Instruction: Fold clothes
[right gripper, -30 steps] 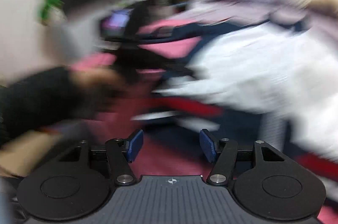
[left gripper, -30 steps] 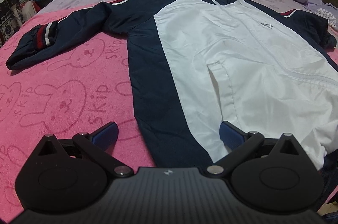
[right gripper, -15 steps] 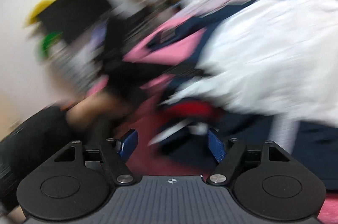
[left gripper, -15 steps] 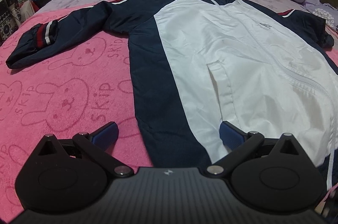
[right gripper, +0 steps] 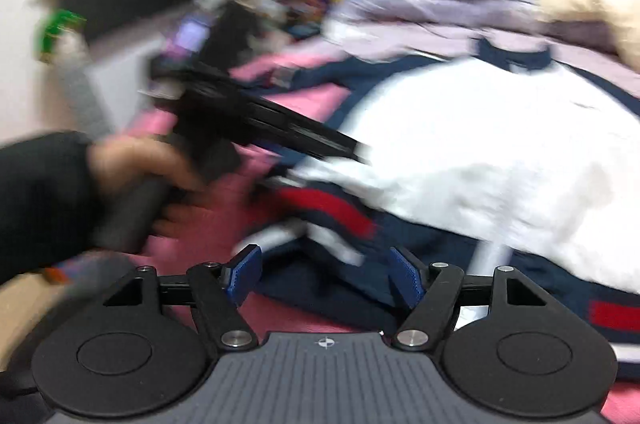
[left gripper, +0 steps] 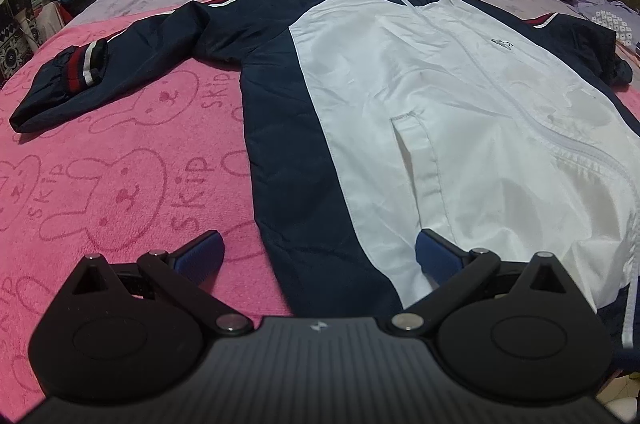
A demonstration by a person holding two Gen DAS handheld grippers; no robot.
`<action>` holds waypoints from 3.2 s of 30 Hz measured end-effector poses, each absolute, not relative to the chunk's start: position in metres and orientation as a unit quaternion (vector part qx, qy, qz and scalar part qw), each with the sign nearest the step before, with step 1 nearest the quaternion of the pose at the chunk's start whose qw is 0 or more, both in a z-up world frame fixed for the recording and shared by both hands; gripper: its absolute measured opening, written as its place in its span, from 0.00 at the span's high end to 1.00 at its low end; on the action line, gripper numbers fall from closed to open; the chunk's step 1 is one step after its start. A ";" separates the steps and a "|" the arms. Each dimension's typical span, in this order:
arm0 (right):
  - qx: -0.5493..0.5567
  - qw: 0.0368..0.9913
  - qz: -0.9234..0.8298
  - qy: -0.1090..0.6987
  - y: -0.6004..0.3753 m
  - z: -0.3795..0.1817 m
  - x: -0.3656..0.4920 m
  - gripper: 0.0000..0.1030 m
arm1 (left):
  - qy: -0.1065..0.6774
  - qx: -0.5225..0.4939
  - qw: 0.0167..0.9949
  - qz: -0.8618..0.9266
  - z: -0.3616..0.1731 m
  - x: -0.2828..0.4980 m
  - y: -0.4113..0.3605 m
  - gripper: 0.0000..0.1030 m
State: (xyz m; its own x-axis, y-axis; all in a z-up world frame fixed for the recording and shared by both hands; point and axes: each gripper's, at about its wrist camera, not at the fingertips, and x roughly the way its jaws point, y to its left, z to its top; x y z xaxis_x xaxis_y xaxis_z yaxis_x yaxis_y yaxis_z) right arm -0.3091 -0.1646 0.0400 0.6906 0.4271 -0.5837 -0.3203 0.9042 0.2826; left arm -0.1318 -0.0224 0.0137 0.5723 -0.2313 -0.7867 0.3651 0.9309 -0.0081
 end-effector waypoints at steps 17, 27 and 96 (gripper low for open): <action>-0.016 0.955 0.139 0.263 -0.135 0.027 -0.295 0.22 | 0.424 0.080 0.886 -0.168 0.012 -0.133 -0.024 0.00; 0.237 0.841 0.309 0.375 -0.190 0.016 -0.273 0.15 | 0.425 0.082 0.884 -0.176 0.011 -0.133 -0.021 0.00; -0.038 0.909 0.152 0.387 -0.303 0.000 -0.176 0.00 | 0.378 0.100 0.889 -0.240 0.004 -0.178 -0.045 0.00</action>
